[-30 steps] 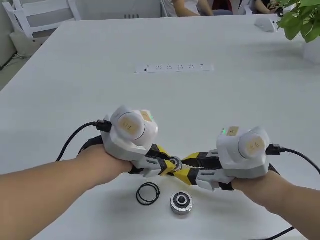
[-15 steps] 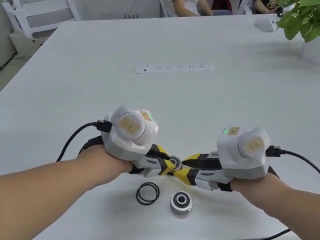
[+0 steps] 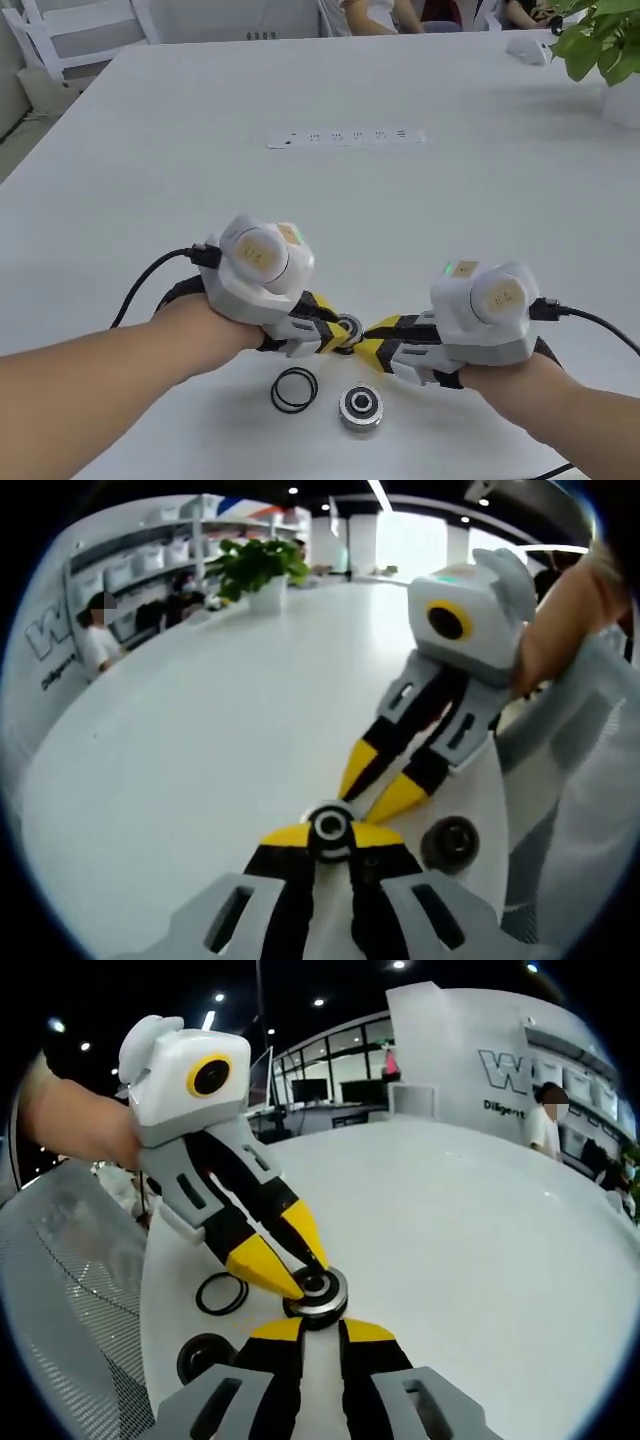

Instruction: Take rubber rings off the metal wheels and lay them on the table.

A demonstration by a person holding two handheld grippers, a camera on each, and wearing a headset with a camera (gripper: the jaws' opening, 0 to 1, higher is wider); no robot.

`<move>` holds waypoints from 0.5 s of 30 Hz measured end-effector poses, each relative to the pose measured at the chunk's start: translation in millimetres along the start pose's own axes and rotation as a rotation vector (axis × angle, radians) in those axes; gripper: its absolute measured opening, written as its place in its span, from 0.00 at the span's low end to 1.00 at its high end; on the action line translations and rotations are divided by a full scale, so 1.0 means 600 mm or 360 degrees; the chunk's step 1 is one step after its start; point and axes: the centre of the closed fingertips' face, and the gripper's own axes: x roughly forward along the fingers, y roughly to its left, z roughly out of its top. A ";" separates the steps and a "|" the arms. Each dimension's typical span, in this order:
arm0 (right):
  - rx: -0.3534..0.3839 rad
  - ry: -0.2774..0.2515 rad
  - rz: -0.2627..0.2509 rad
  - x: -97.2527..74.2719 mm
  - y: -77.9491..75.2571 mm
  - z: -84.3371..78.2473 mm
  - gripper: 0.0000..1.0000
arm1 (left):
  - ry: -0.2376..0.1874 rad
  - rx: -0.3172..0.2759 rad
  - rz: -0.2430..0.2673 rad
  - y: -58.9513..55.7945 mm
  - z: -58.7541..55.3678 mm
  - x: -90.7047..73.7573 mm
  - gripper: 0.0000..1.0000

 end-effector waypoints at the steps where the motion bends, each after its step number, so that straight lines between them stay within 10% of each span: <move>1: -0.0017 -0.0001 0.0002 0.000 0.001 0.000 0.11 | 0.0000 0.0000 0.0000 0.000 0.000 0.000 0.13; 7: -0.0205 0.0014 -0.0053 -0.001 -0.003 0.003 0.13 | -0.0002 0.0000 0.0001 0.000 0.000 0.000 0.13; 15: -0.0131 0.0009 -0.0023 0.001 0.001 0.001 0.10 | -0.0001 -0.0003 0.0004 0.000 0.000 0.000 0.13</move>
